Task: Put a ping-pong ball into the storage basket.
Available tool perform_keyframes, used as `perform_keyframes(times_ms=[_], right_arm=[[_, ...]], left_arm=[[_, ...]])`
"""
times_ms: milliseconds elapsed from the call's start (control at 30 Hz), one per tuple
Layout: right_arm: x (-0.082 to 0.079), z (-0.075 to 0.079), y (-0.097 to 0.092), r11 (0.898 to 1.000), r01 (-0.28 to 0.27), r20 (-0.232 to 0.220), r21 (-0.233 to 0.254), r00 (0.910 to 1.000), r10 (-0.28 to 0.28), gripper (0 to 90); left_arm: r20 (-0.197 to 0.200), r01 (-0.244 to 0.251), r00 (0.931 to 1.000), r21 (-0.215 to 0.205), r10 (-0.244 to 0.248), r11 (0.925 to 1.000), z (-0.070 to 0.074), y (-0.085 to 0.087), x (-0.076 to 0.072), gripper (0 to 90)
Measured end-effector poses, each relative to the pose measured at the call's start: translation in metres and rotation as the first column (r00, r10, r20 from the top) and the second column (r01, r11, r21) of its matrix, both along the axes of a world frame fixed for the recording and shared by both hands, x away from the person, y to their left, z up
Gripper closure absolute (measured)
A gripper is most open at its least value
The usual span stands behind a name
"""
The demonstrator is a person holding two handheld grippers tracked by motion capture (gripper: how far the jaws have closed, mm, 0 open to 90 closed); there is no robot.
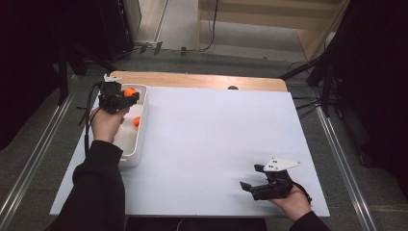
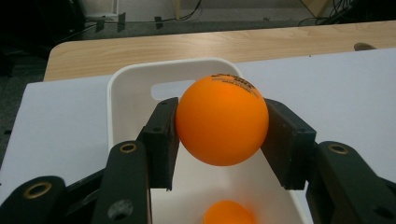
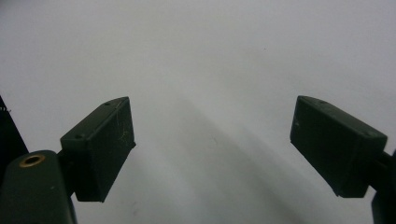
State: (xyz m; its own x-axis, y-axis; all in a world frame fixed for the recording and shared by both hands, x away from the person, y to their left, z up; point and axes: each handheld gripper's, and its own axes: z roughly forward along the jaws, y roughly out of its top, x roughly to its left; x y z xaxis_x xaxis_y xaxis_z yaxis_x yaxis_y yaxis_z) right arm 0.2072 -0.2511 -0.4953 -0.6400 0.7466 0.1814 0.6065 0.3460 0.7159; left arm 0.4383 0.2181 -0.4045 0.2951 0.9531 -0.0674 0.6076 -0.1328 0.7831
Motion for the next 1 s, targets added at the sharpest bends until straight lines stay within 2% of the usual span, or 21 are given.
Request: perform_keyframes(times_ms=[133, 367, 567, 1000], right_arm=[[-0.001, 0.0, -0.002, 1.0, 0.007, 0.008, -0.003, 0.9999, -0.007, 12.3], [-0.003, -0.001, -0.003, 1.0, 0.011, 0.006, -0.003, 0.9999, -0.011, 12.3], [-0.003, -0.001, -0.003, 1.0, 0.008, 0.006, -0.005, 0.9999, -0.008, 12.3], [-0.003, -0.001, -0.003, 1.0, 0.011, -0.003, -0.002, 0.9999, -0.011, 12.3]], left_arm=[[-0.009, -0.006, 0.9999, -0.004, 0.006, 1.0, -0.004, 0.0, 0.003, 50.3], [-0.027, -0.015, 0.9995, 0.032, 0.016, 0.9994, -0.012, -0.004, 0.006, 50.3], [-0.028, -0.016, 0.9994, 0.047, 0.018, 0.9988, -0.013, -0.006, 0.007, 50.3], [-0.035, -0.01, 0.9993, 0.05, 0.012, 0.9987, -0.014, -0.007, 0.007, 50.2]])
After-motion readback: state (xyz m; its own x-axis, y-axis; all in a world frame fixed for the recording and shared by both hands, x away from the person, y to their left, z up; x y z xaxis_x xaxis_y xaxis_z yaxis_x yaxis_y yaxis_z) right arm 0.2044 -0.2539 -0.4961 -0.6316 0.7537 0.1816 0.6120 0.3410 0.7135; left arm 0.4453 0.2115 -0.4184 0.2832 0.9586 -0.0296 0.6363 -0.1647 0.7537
